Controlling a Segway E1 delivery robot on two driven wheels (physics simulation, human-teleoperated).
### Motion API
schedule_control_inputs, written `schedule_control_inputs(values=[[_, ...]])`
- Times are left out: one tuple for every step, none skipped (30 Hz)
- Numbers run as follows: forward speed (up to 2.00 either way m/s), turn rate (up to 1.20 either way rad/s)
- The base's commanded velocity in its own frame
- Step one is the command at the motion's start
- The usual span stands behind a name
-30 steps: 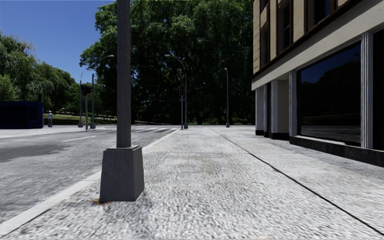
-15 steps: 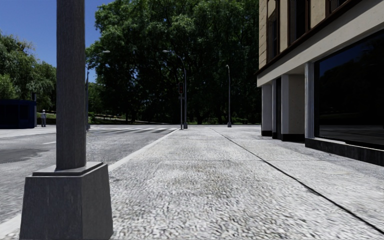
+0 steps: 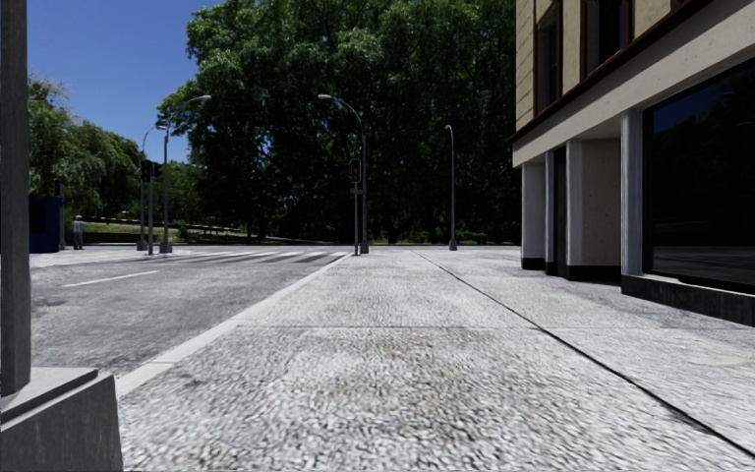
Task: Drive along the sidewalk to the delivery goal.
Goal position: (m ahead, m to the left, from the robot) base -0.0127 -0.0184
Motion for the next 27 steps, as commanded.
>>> schedule_control_inputs(values=[[0.00,0.00],[0.00,0.00],[0.00,0.00],[0.00,0.00],[0.00,0.00],[0.00,0.00],[0.00,0.00],[0.00,0.00],[0.00,0.00],[0.00,0.00],[0.00,0.00],[0.00,0.00],[0.00,0.00],[0.00,0.00],[0.00,0.00],[0.00,0.00],[0.00,0.00],[0.00,0.00],[0.00,0.00],[0.00,0.00],[0.00,0.00],[0.00,0.00],[0.00,0.00],[0.00,0.00],[0.00,0.00],[0.00,0.00],[0.00,0.00]])
